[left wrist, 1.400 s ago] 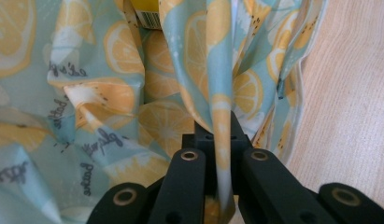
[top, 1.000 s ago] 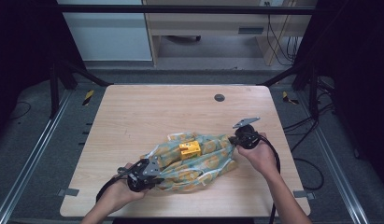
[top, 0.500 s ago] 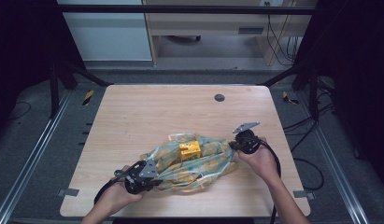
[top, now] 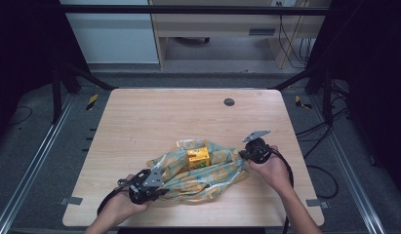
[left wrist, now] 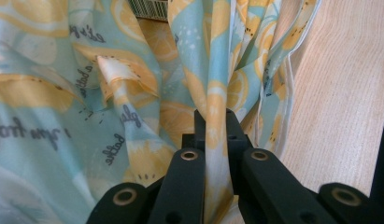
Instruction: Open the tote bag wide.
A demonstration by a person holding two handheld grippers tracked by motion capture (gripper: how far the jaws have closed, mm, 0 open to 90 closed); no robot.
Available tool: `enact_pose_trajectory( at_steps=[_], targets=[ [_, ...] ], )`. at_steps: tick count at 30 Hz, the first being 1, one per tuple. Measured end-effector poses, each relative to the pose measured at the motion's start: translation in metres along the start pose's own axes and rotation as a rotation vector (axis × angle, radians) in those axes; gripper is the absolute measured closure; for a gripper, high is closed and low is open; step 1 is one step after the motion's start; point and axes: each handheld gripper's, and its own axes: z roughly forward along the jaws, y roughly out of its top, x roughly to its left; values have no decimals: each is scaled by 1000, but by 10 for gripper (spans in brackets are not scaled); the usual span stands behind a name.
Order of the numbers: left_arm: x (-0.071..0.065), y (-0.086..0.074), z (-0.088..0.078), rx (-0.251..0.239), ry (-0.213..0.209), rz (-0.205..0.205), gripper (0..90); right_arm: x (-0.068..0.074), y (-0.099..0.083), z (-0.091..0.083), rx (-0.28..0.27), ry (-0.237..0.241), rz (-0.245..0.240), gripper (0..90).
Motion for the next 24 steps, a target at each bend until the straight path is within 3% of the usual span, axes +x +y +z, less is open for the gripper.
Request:
enact_pose_trajectory(
  at_steps=[24],
  targets=[
    [-1, -7, 1, -18, 0, -20, 885, 3, -4, 5, 33, -3, -16, 900]
  ],
)
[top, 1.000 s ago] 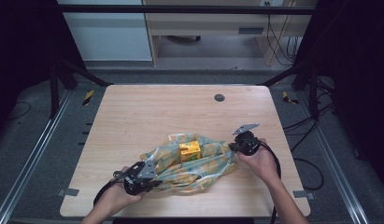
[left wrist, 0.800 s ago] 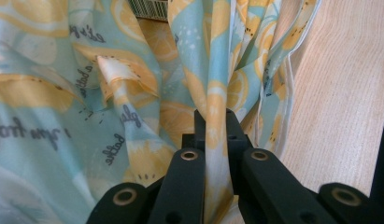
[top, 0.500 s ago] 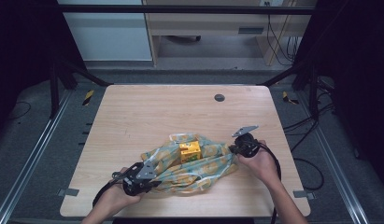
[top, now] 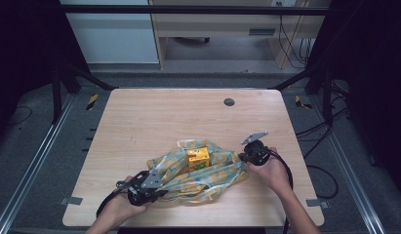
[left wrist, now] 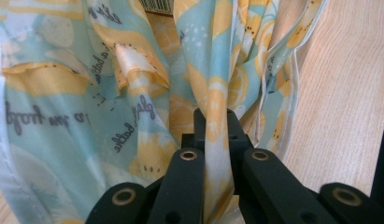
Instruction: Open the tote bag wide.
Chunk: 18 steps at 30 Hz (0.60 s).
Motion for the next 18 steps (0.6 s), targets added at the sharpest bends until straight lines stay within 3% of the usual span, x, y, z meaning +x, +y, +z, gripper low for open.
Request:
enact_pose_trajectory(
  at_steps=[12, 15, 16, 18],
  targets=[
    [-2, -2, -2, 2, 4, 7, 879, 1, -1, 1, -4, 3, -1, 900],
    [-1, -2, -4, -12, 11, -2, 798, 2, 0, -2, -24, 4, 9, 879],
    [-2, -2, -6, -31, 14, -15, 747, -1, 0, -4, -39, -3, 13, 803],
    [-2, -2, -7, -42, 16, -20, 664, -2, 1, -7, -54, -6, 26, 766]
  ],
)
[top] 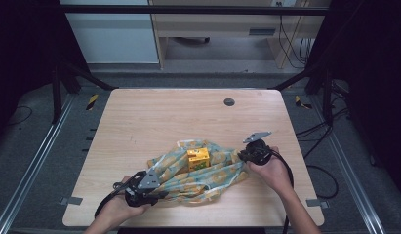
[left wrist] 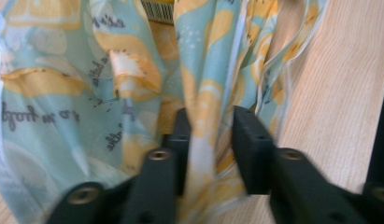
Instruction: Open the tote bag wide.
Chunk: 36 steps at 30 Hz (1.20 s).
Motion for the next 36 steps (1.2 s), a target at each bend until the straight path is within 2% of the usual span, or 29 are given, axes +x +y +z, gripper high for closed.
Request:
enact_pose_trajectory(
  at_steps=[2, 3, 6, 7, 13, 16, 22, 29, 36],
  targets=[
    [-1, 0, -4, -18, 3, -3, 622, 0, 1, -2, -4, -2, 1, 736],
    [-1, 1, -7, -38, 9, -10, 594, -1, 3, -7, -27, -3, 5, 690],
    [-1, 3, -10, -57, 10, -19, 556, -1, 6, -11, -49, -2, -3, 643],
    [-2, 4, -12, -61, 12, -21, 514, 1, 10, -15, -67, -2, -8, 610],
    [-4, 7, -17, -78, 15, -22, 438, 3, 17, -23, -112, -4, -11, 547],
    [-5, 10, -21, -100, 18, -24, 414, 5, 20, -28, -131, 3, -6, 547],
    [-4, 15, -29, -137, 8, -37, 353, 12, 26, -35, -140, 3, -35, 580],
    [-4, 19, -30, -156, 0, -43, 303, 20, 32, -40, -148, 16, -59, 621],
    [-1, 24, -25, -172, 0, -63, 276, 26, 35, -40, -147, 26, -70, 623]
  ],
)
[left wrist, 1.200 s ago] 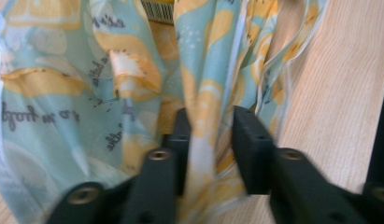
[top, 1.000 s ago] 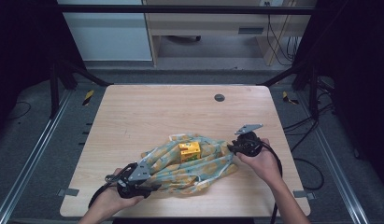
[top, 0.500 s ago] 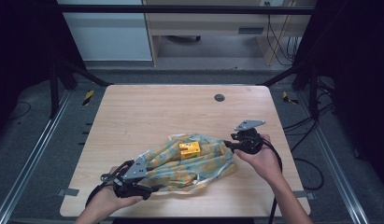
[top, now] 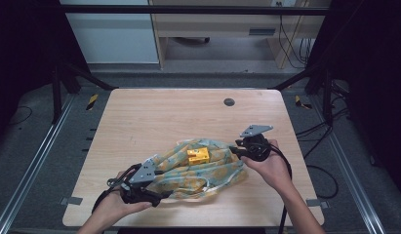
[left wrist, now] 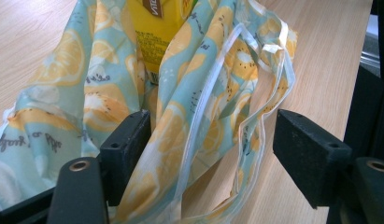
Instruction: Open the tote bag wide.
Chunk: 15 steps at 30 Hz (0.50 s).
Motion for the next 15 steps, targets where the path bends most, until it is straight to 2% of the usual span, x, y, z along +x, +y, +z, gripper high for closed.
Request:
enact_pose_trajectory(
  at_steps=[10, 14, 15],
  targets=[
    [3, 9, 5, -20, 12, -3, 232, 6, 2, 1, -8, 8, -10, 590],
    [7, 13, 1, -30, 30, -14, 249, 11, 4, -2, -16, 15, -20, 596],
    [9, 15, 0, -30, 40, -12, 289, 13, 5, -4, -21, 15, -26, 606]
  ],
)
